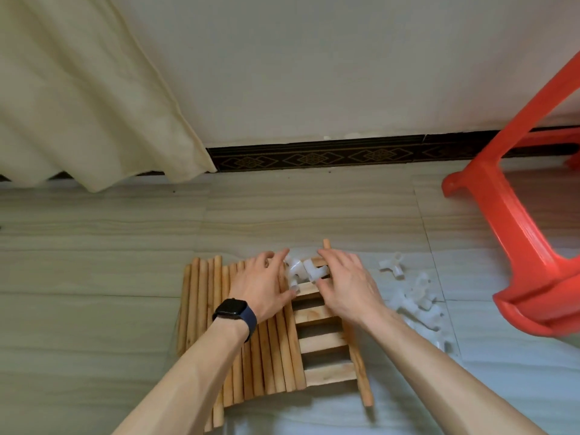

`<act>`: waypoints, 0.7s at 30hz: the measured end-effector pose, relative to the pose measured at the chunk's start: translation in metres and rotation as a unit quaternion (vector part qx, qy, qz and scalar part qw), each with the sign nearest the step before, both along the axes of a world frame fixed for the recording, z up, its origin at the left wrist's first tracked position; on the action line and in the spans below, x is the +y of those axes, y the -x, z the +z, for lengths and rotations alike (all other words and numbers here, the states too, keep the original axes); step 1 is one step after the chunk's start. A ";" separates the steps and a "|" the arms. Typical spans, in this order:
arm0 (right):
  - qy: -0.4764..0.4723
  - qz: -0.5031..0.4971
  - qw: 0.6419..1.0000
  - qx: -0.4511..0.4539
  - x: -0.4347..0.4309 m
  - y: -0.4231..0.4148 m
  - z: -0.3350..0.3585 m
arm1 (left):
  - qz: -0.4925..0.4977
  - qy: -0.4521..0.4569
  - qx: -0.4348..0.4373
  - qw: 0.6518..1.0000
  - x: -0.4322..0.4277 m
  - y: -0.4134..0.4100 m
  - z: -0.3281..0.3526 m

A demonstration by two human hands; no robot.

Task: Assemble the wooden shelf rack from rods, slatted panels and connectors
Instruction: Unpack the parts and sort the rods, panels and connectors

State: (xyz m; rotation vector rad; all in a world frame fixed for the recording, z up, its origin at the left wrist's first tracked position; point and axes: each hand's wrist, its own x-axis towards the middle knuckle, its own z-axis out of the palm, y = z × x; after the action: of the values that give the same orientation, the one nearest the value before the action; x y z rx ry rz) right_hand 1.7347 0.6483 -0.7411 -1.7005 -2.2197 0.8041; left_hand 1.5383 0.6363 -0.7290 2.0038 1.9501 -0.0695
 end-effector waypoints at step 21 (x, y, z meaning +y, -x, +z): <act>0.027 -0.257 0.921 0.293 -0.038 -0.015 -0.014 | -0.093 -0.006 0.053 0.994 0.015 -0.016 0.001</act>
State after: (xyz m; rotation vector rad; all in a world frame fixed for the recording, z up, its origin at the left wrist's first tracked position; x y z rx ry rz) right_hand 1.7492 0.6108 -0.7556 -1.6615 -1.2937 1.0536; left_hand 1.5547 0.6517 -0.7282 2.2255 1.8229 -0.2145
